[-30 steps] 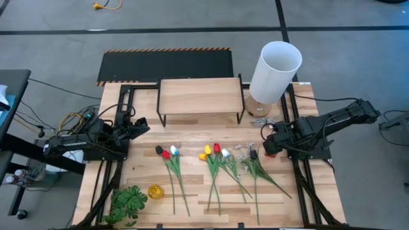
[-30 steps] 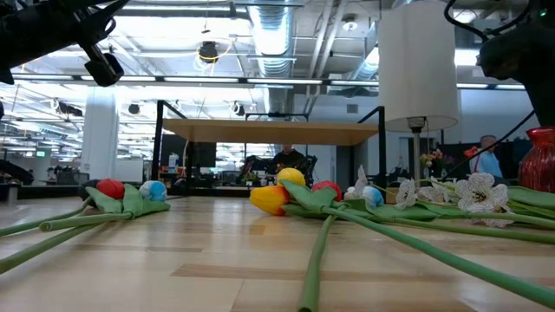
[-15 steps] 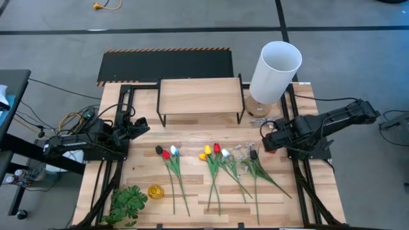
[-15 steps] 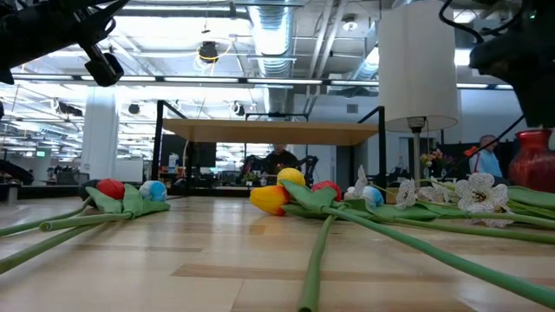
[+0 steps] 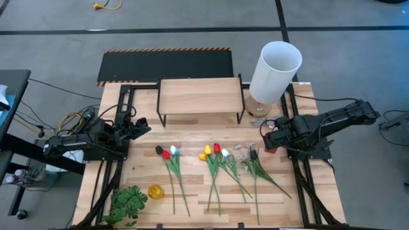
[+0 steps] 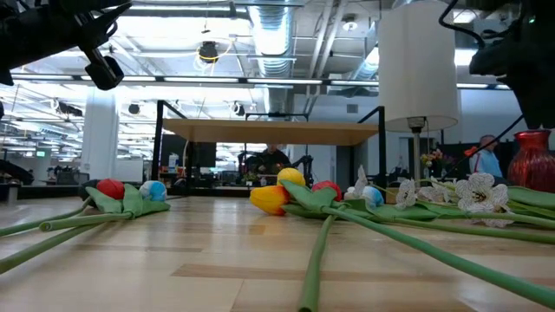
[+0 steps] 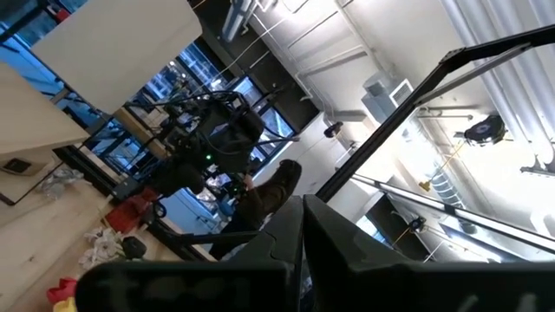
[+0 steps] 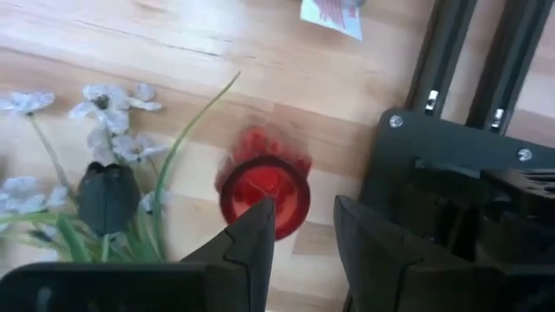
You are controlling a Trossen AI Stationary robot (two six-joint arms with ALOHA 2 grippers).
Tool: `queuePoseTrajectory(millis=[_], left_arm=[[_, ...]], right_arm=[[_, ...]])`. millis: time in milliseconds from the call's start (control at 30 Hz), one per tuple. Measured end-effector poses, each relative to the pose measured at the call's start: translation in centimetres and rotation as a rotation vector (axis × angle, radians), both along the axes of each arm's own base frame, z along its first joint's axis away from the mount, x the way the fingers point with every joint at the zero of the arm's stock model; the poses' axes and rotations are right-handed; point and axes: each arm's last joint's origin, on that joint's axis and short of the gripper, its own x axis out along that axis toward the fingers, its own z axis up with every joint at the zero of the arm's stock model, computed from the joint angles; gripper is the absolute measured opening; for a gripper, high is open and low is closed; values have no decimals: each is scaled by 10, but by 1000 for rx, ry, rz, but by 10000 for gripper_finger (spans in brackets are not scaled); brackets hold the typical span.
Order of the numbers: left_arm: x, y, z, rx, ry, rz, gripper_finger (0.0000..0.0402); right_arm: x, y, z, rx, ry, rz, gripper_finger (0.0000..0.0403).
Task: Pick and place flowers into a vace then onto a shelf
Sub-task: Put the red flower vase on the shelf
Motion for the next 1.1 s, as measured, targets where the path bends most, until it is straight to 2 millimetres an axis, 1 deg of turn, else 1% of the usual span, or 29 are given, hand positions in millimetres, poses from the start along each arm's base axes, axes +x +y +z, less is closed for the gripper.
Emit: queuePoseTrajectory(millis=[233, 300, 433, 533, 767, 967, 1100], left_arm=[[0, 0, -1, -3, 7, 3, 0], [0, 0, -1, -3, 7, 2, 0], [0, 0, -1, -6, 8, 1, 0], [0, 0, -1, -7, 10, 1, 0], [1, 0, -1, -8, 14, 2, 0], [1, 0, -1, -9, 15, 3, 0], [1, 0, -1, -10, 15, 6, 0]], right_arm=[[3, -3, -23, 17, 14, -3, 113], [3, -3, -25, 15, 3, -3, 113], [4, -3, -26, 15, -4, 0, 112], [4, -3, -26, 17, -4, 22, 99], [5, -3, -25, 12, -17, 28, 24], [7, -3, -25, -6, -40, 47, 20], [11, -2, -15, 3, -64, 80, 14]])
